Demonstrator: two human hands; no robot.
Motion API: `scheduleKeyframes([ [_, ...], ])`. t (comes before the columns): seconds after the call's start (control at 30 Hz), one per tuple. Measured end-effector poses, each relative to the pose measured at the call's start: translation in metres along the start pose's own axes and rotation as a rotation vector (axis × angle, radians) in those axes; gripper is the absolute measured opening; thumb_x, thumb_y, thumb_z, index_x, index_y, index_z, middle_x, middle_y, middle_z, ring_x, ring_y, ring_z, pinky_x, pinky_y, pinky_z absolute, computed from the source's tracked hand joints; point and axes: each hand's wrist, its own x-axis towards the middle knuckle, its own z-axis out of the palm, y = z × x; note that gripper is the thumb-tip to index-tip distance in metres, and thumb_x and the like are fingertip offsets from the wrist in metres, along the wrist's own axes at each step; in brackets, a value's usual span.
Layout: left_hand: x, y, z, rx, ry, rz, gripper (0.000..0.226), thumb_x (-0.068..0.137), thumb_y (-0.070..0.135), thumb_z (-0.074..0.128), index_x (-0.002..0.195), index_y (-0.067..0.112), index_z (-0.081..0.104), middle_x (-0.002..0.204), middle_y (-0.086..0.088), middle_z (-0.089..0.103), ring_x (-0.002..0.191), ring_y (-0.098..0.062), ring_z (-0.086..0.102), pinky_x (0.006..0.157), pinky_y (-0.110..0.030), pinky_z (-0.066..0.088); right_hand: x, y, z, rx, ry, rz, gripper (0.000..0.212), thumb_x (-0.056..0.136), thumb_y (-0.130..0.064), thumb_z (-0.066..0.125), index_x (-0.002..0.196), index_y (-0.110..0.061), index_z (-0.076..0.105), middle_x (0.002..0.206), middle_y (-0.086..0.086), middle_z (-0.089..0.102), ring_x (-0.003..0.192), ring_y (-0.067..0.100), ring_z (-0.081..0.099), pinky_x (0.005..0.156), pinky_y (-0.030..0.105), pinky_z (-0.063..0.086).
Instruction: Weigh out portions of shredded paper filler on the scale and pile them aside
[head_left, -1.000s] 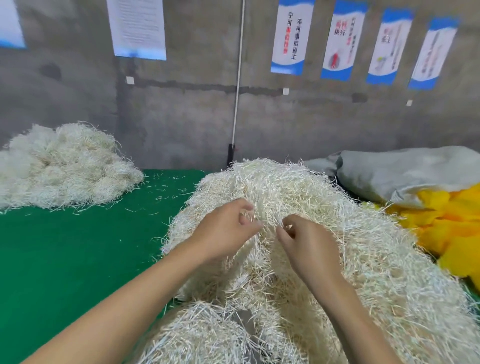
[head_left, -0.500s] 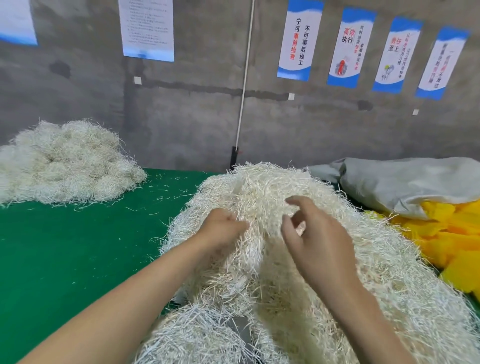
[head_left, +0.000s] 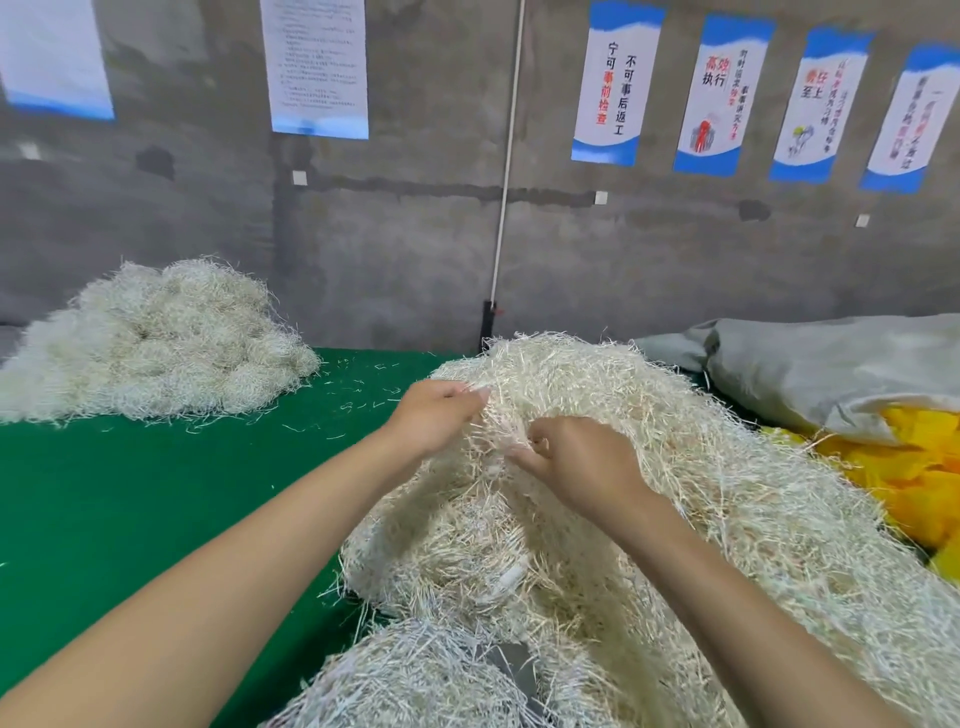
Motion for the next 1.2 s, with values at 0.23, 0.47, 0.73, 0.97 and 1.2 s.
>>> scheduleKeyframes([
  [0.23,0.012,-0.005,-0.027,0.006,0.146,-0.011,0.028,0.091,0.044,0.065,0.093,0.017,0.071,0.085,0.011,0.050,0.083,0.000,0.057,0.064,-0.023,0.042,0.002,0.058,0.005,-0.066,-0.147,0.262,0.035,0.097,-0.047,0.056,0.071,-0.023,0.056,0.064,-0.009,0.059,0.054,0.007,0.054,0.050,0.020,0.044],
  [0.47,0.011,-0.011,-0.028,-0.001,0.231,0.078,0.038,0.095,0.040,0.059,0.078,0.007,0.058,0.090,0.001,0.065,0.078,-0.004,0.056,0.062,-0.020,0.037,0.007,0.035,-0.048,0.300,-0.148,0.292,0.027,0.078,-0.056,0.068,0.094,-0.036,0.058,0.090,-0.019,0.059,0.078,0.003,0.061,0.069,0.030,0.056],
  [0.73,0.003,0.001,-0.010,-0.294,0.193,0.133,0.020,0.100,0.036,0.051,0.093,0.021,0.063,0.088,0.004,0.064,0.082,-0.013,0.055,0.077,-0.034,0.043,0.023,-0.047,-0.040,0.425,-0.100,-0.241,0.082,0.092,-0.050,0.061,0.156,-0.033,0.014,0.164,-0.007,0.016,0.149,0.009,0.014,0.121,0.040,0.013],
  [0.97,0.003,-0.009,-0.031,-0.456,0.268,0.031,0.025,0.102,0.035,0.047,0.091,0.013,0.050,0.085,-0.012,0.049,0.075,-0.024,0.046,0.070,-0.039,0.041,0.031,-0.025,0.018,0.304,-0.259,-0.166,0.064,0.099,-0.027,0.056,0.154,-0.027,0.024,0.141,0.001,0.055,0.107,0.010,0.059,0.095,0.026,0.044],
  [1.2,0.001,-0.019,-0.043,-0.357,0.152,-0.052,0.028,0.097,0.043,0.056,0.080,0.021,0.055,0.070,0.005,0.052,0.054,-0.010,0.037,0.052,-0.025,0.032,0.019,0.038,0.025,0.018,-0.187,-0.002,0.035,0.097,-0.022,0.057,0.131,-0.021,0.049,0.119,-0.001,0.064,0.094,0.014,0.061,0.084,0.033,0.055],
])
